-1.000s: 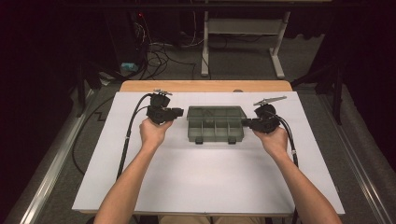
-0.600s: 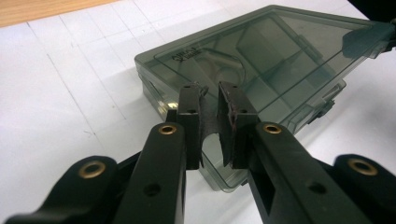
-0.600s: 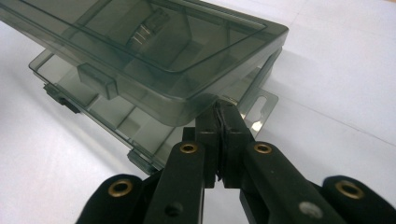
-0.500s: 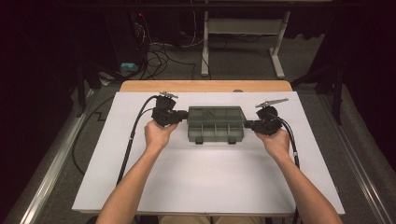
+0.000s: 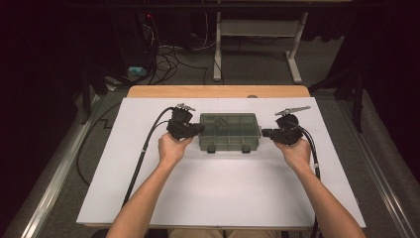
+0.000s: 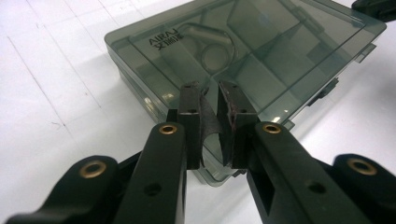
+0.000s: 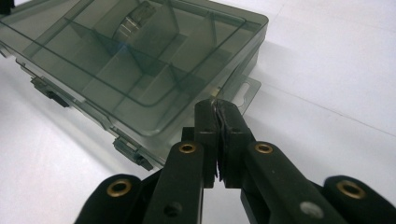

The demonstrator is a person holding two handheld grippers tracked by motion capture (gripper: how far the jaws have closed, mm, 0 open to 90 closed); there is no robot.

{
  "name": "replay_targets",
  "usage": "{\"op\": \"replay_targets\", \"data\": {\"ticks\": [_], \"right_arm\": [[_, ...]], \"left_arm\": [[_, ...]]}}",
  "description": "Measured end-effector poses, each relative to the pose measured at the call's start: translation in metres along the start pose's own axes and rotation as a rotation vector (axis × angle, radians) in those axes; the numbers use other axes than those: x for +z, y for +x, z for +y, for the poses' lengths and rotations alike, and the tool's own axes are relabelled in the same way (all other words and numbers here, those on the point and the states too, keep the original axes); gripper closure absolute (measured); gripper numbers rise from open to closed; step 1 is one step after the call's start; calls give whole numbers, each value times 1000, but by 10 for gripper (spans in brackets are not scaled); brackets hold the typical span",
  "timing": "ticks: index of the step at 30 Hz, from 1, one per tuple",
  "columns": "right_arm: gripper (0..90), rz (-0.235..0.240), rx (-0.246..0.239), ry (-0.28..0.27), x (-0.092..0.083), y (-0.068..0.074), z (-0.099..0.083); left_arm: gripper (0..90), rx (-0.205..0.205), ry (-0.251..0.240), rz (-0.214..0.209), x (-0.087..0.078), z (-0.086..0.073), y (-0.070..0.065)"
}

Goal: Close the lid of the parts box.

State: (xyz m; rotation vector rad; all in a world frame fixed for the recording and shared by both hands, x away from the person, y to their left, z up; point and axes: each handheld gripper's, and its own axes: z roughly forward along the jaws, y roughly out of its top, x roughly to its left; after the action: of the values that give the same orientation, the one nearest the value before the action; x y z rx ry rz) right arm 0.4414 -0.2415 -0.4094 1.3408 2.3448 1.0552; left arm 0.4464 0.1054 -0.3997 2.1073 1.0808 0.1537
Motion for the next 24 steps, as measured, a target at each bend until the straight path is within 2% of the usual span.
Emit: {"op": "replay_targets", "data": {"ticks": [12,24], "right_arm": [[881,22,-20,-34,-3,9,3],[881,36,-51,-31,3,17,1]], "left_arm": [[802,-2,7,-2,5,-8,-2],[805,28,14,0,10,-12,-10]]}}
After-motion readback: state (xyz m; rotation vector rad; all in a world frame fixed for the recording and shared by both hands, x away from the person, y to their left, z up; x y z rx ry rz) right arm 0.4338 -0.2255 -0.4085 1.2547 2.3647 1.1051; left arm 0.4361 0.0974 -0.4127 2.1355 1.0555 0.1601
